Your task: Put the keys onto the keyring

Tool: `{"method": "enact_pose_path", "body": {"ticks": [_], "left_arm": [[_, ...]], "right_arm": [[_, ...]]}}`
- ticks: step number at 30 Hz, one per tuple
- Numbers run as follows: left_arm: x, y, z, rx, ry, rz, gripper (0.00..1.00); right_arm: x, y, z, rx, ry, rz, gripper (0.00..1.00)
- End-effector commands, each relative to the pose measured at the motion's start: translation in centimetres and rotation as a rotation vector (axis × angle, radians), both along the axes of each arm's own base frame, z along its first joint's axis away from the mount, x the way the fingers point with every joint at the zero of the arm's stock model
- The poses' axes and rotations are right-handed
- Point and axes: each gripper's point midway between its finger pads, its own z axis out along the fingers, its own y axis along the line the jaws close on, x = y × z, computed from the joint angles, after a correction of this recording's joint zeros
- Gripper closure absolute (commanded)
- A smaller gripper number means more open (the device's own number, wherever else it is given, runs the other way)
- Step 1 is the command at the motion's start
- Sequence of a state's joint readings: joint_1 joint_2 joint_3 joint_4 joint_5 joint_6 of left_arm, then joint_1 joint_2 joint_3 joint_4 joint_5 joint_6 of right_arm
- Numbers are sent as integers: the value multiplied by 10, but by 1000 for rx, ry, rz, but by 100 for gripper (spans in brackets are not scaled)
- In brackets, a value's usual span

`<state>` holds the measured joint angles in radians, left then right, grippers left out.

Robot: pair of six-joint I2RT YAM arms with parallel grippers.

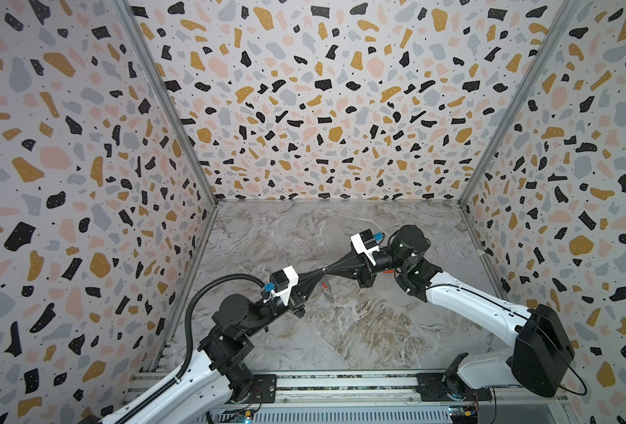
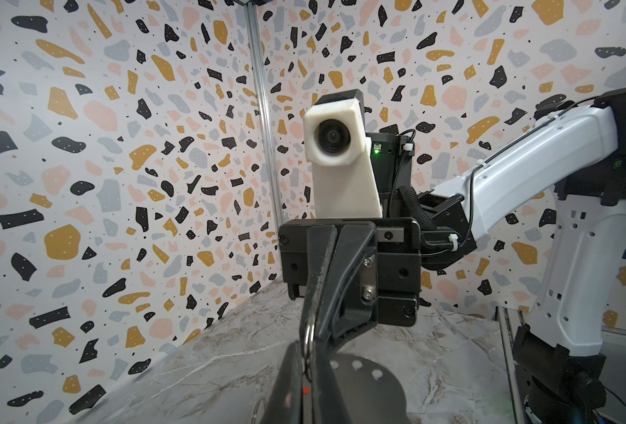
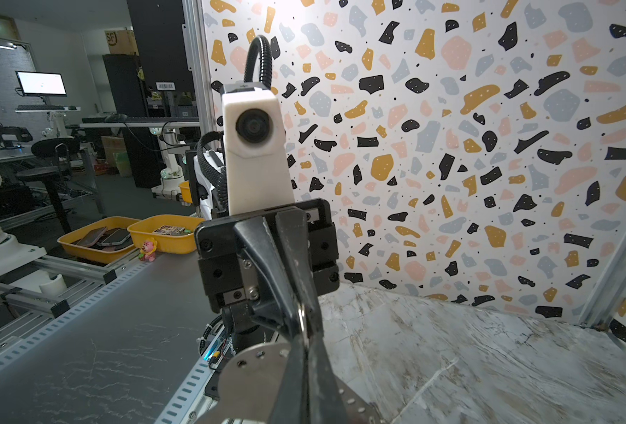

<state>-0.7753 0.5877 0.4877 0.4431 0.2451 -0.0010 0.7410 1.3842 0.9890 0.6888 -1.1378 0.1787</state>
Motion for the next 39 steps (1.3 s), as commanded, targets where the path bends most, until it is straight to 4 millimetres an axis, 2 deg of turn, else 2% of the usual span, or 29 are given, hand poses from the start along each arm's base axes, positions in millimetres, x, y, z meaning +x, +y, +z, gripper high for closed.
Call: {"method": "enact_pose_path", "body": {"ticks": [1,5,13,19,23,31,39], "left_arm": [[0,6,18,-55,-27,22,92],[1,7,21,-62,-19,27,100],[10,2,19,-1,32,49,100],[23,0,10,100,101,98,100],[32,-6,3,185,158,112,100],[54,-18,-19,362,276,152,100],[60,-25,-33,469,335,145,100]], "right_arm": [[-11,-7,14,31,-33,18,100],[-11,-7,13,30,-31,17,100],[-6,-10,8,22,-30,-28,95],[8,-25,5,13,-17,-131,70],[14,-35,3,-2,-27,-199,62],[28,-46,2,-44,-41,-352,57],[34,-45,-16,-116,-24,-372,57]]}}
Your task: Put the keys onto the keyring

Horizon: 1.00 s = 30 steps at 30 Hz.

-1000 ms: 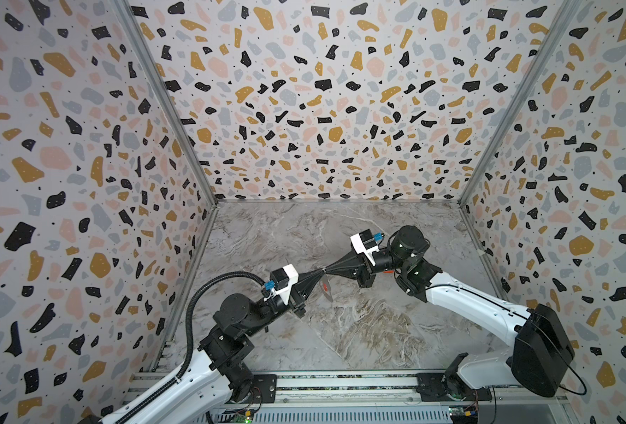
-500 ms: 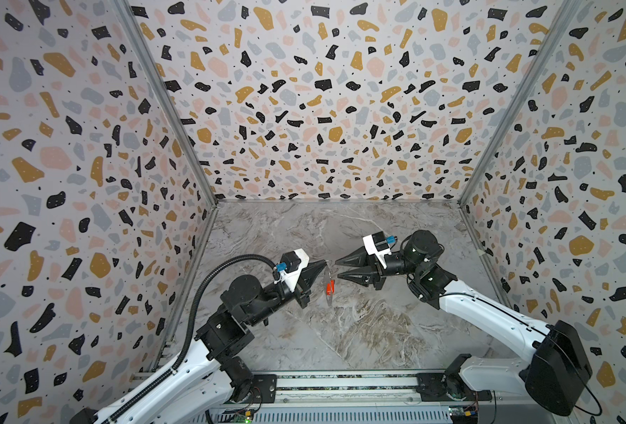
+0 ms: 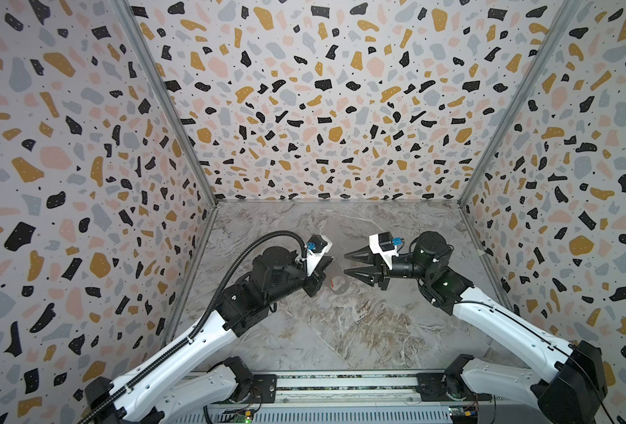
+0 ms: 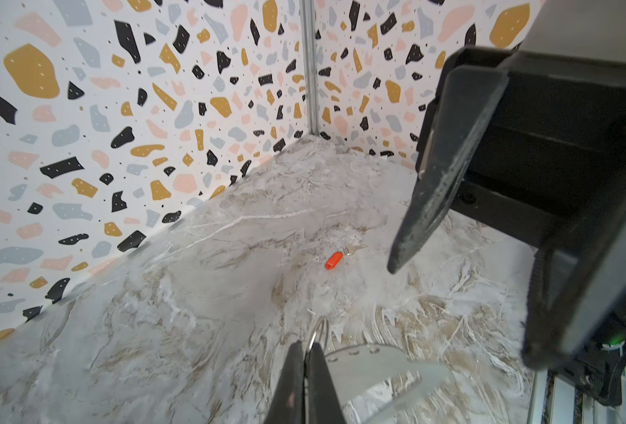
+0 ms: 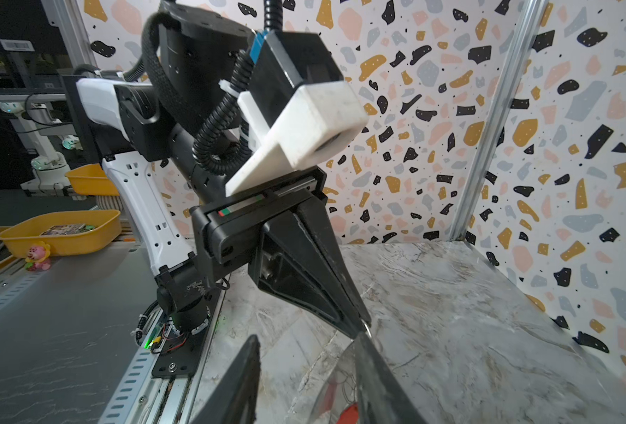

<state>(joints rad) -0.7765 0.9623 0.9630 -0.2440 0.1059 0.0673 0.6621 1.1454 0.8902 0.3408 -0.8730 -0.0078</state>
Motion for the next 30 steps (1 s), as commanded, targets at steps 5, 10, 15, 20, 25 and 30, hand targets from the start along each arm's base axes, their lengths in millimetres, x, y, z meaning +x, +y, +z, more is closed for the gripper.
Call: {"method": "enact_pose_path", "body": {"ticks": [5,10,15,20,25,30], "left_arm": [[-8,-5,9,58,-1,-61,100],[-17,-13,5,75,10,-128,100],[-25,-18,0,93,12,-187,100],[-31,-20,-2,97,7,-226,100],[-38,-20,2,87,-13,-259,100],[-46,-22,3,76,-16,-302,100]], "right_arm": [[9,2,-20,-70,27,-22,59],[7,4,-23,-72,29,-3,63],[2,5,-22,-75,29,35,65],[-3,6,-28,-104,53,76,73],[-7,4,-37,-129,69,86,75],[-8,3,-37,-137,67,84,76]]}}
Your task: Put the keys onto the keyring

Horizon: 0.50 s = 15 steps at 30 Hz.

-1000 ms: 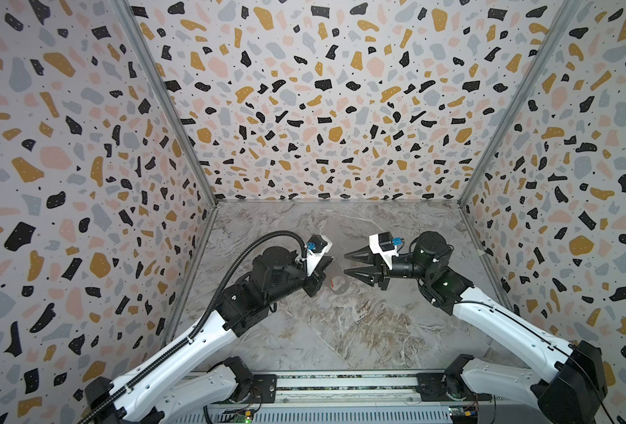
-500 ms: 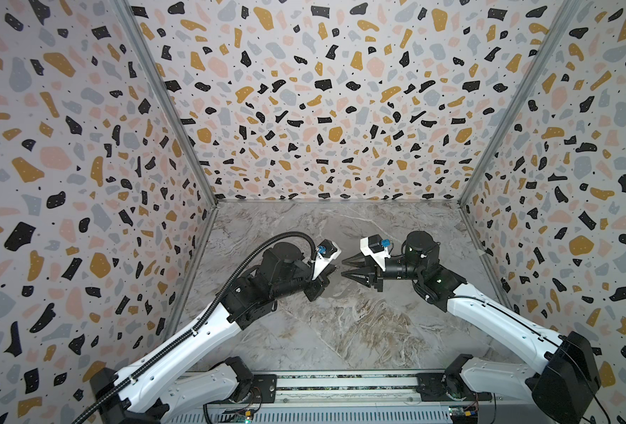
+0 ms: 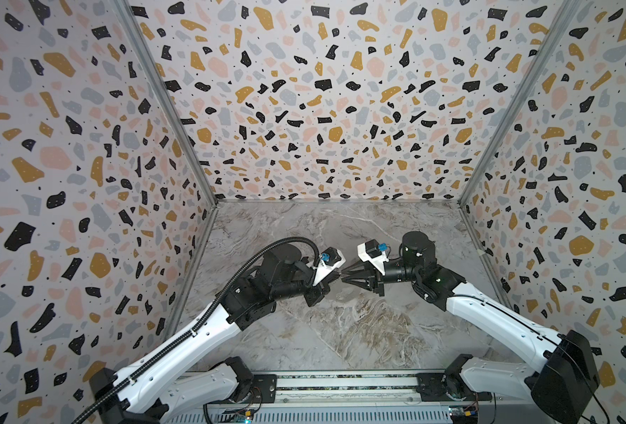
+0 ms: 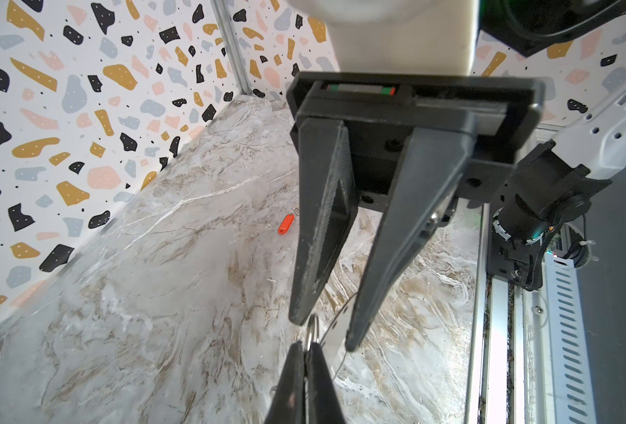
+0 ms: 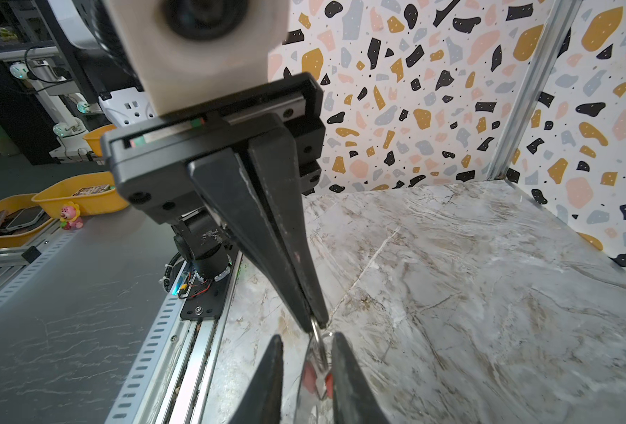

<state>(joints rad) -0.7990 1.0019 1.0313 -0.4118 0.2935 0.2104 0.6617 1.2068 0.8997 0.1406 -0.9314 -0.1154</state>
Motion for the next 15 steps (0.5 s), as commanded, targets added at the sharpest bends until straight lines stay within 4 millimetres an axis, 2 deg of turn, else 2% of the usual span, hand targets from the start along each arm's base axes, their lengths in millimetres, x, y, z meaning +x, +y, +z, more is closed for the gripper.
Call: {"method": "enact_pose_path", "body": {"ticks": [1,7,15], "left_arm": [[-10,-4,19,-49,-43,-60,100],[-13,-6,17,-48,-36,-79,100],[-11,-9,11,-30,-25,-74,100]], "right_arm": [[-4,-2,14,12,-30,19,76],[-7,-2,17,4,-35,44,81],[-9,-2,26,20,-46,49,80]]}}
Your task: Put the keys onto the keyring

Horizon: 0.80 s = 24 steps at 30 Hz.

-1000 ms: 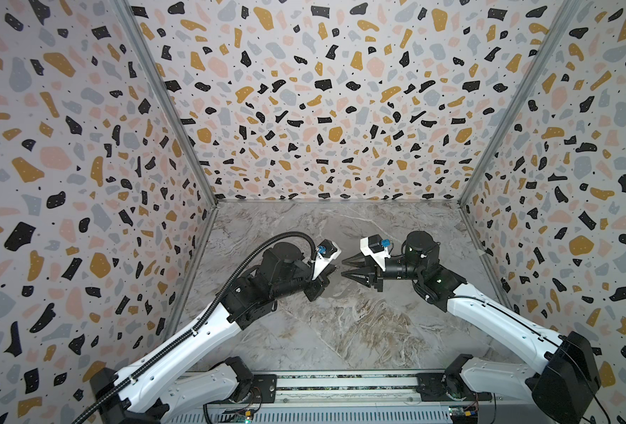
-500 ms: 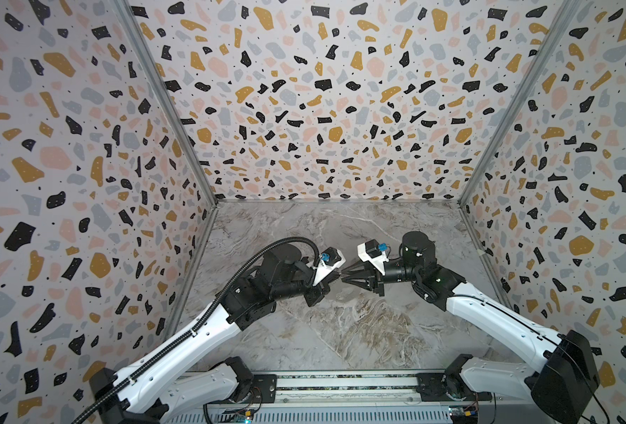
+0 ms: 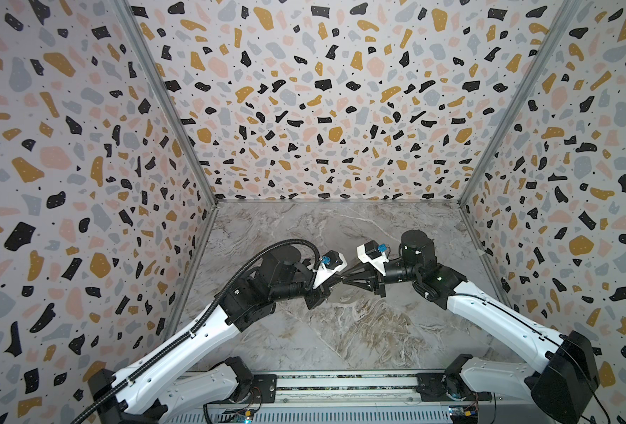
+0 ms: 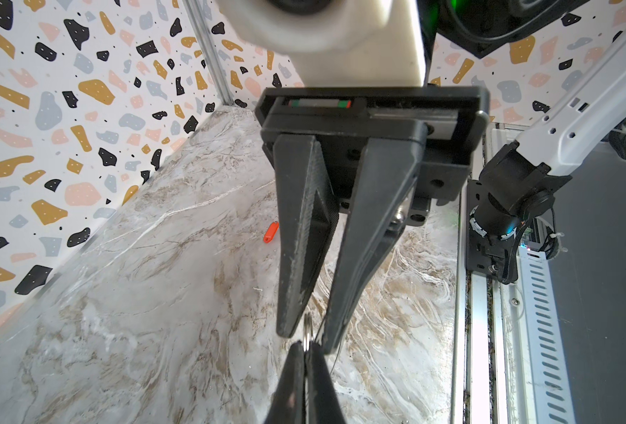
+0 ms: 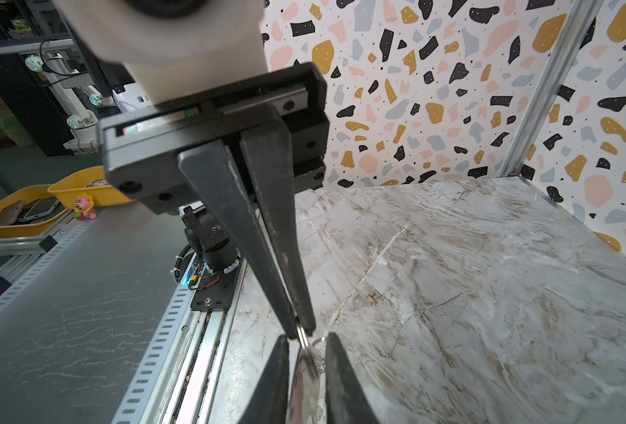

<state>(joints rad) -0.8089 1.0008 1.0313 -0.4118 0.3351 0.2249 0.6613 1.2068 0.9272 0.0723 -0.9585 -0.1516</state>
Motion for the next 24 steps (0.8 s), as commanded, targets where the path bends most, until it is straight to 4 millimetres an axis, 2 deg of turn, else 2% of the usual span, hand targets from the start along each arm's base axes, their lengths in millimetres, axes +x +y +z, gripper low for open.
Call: {"method": "enact_pose_path", "body": {"ticks": [1,5,10,13,24], "left_arm": [[-1,-4,8,-16,-24,-16,100],[-1,-6,1,6,-10,-17,100],[-2,-7,3,-2,-20,-22,100],[-3,-7,4,-7,-27,-25,100],[-5,-6,9,-20,-36,-28,100]], "right_arm": [[-2,-2,26,39,-52,11,81],[5,-6,31,50,-82,-55,81],[6,-11,37,61,-94,-80,80],[8,-11,30,40,-80,-87,80],[-7,-11,11,12,-46,-39,83]]}}
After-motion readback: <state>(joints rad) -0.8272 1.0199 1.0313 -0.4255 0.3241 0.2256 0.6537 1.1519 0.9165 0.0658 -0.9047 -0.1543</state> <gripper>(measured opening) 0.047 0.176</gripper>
